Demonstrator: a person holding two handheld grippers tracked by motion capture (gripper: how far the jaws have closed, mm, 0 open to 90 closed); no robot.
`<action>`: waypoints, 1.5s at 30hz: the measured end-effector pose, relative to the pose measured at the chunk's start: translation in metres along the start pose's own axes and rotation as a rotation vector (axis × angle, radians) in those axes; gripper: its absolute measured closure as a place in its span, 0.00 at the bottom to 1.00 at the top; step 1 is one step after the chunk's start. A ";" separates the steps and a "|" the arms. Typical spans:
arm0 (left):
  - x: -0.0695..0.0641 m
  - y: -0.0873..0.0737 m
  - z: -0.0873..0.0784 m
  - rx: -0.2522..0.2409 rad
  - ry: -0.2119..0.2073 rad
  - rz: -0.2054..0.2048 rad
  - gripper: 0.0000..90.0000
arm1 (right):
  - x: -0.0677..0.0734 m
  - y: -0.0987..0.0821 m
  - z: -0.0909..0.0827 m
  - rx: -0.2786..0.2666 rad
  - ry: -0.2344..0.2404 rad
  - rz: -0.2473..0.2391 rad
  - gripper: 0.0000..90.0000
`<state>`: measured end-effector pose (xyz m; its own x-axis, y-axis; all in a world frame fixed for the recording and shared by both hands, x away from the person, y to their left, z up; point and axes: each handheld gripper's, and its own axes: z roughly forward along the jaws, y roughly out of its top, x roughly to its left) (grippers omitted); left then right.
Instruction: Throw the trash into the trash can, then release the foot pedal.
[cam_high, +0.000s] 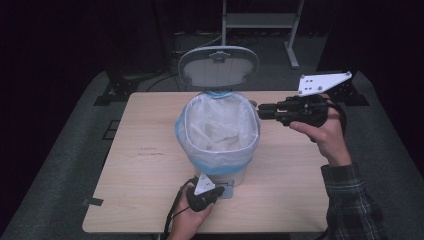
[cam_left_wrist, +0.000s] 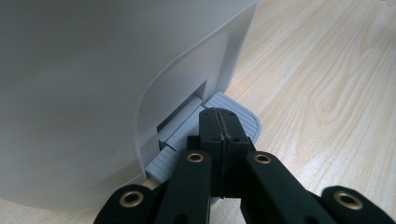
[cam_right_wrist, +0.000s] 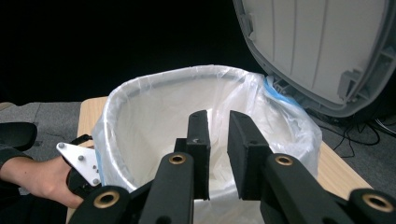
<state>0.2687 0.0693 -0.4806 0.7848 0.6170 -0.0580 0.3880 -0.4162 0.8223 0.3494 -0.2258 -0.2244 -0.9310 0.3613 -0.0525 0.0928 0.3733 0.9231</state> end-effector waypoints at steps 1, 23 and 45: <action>0.000 0.000 0.000 -0.001 0.001 -0.001 1.00 | 0.000 -0.001 -0.001 0.000 -0.001 0.002 0.86; -0.008 0.005 -0.020 -0.041 0.003 -0.027 0.91 | 0.002 -0.055 -0.021 0.022 -0.103 0.068 0.70; 0.015 0.000 -0.076 -0.014 0.022 -0.048 0.40 | 0.005 -0.104 -0.014 0.046 -0.182 0.143 0.41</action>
<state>0.2436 0.1294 -0.4388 0.7544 0.6508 -0.0855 0.4184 -0.3764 0.8266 0.3297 -0.2748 -0.3153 -0.8286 0.5599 0.0061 0.2391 0.3439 0.9080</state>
